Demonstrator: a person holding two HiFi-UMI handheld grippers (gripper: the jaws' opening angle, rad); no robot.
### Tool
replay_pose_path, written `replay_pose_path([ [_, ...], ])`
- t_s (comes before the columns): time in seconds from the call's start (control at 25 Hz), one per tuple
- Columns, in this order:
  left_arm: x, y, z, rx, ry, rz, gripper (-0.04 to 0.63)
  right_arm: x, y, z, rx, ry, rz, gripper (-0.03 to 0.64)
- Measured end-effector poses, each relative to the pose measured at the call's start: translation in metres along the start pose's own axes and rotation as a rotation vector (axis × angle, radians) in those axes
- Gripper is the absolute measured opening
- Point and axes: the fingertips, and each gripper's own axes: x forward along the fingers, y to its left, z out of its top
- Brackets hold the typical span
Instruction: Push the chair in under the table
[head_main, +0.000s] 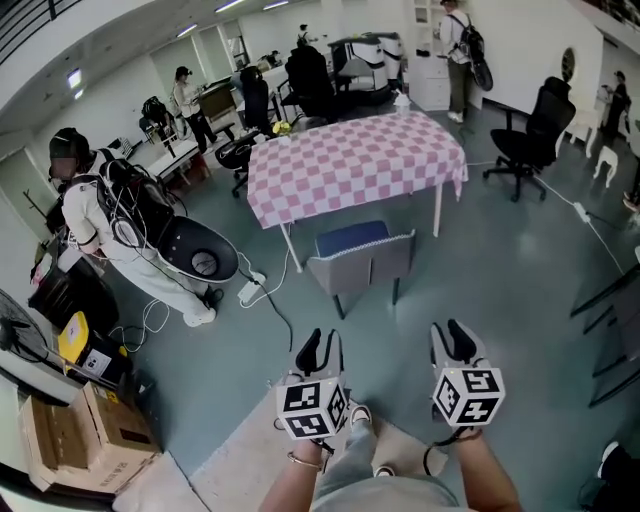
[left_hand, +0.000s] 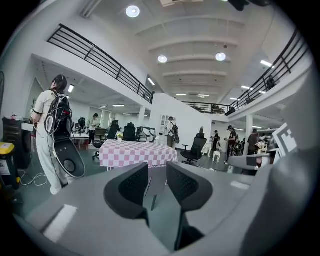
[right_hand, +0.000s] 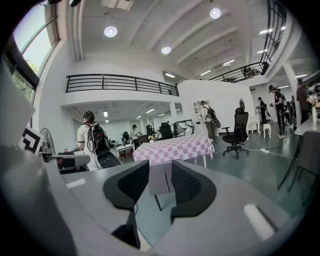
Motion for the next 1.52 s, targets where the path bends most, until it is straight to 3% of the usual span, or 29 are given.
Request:
replay_pose_path([
  [0.52,0.165,0.079,0.04,-0.001,0.028,-0.06,0.117,0.167,-0.009,0.052,0.011,-0.022,-0.066,0.123],
  [0.96,0.236,0.101,0.027,-0.061,0.09,-0.086,0.117,0.219,-0.032,0.054,-0.017,0.054,-0.145,0.123],
  [1.16,0.264,0.106,0.031,-0.073,0.085,-0.069,0.117,0.254,-0.043,0.061,-0.041,0.063,-0.118,0.123],
  [1.52,0.335,0.118,0.062,-0.069,0.041,0.057,0.117,0.347,-0.078,0.088,-0.066,0.083,0.015,0.123],
])
